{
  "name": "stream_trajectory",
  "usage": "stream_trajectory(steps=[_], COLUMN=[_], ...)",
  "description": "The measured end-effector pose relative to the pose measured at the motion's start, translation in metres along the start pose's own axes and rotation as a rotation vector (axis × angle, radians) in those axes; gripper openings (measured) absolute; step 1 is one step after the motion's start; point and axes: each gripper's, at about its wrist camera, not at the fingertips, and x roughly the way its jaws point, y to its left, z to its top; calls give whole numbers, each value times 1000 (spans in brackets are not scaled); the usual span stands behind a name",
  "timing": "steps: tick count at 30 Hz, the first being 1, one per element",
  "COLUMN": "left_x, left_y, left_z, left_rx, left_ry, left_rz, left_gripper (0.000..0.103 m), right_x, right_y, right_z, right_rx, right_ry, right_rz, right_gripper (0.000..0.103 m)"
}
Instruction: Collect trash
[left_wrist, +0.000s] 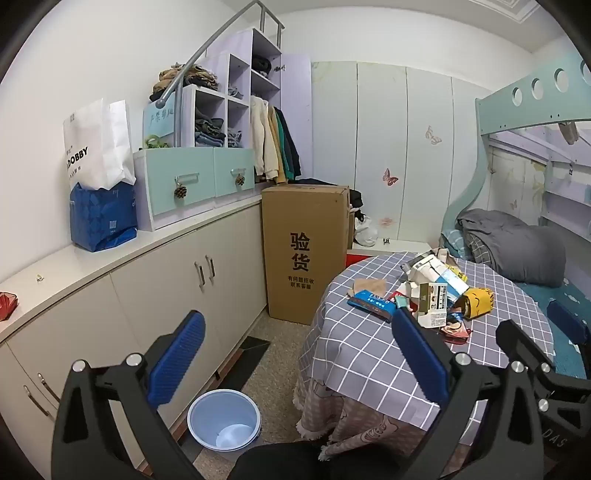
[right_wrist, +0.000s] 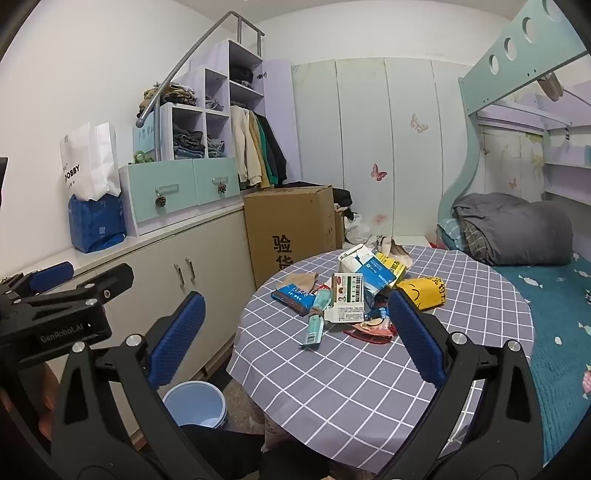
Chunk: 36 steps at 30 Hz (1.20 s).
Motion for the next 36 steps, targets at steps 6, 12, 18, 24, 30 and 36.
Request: stream_trajectory(steps=[6, 12, 18, 24, 30, 36], left_x=[0, 2, 3, 4, 4, 4], left_y=[0, 0, 0, -5, -7, -6], left_z=[0, -2, -10, -4, -3, -3], left_rx=[1, 7, 8, 18, 19, 19], left_ry=[6, 8, 5, 8, 8, 8], left_rz=[2, -1, -2, 0, 0, -1], left_gripper=[99, 99, 99, 99, 99, 99], right_x=[2, 4, 2, 3, 4, 5], right_y=[-2, 8, -1, -3, -5, -5], right_z=[1, -4, -5, -5, -7, -7], right_rx=[-2, -1, 8, 12, 15, 15], right_ry=[4, 11, 9, 10, 12, 13], right_rz=[-2, -1, 0, 1, 0, 1], right_gripper=[97, 97, 97, 97, 97, 97])
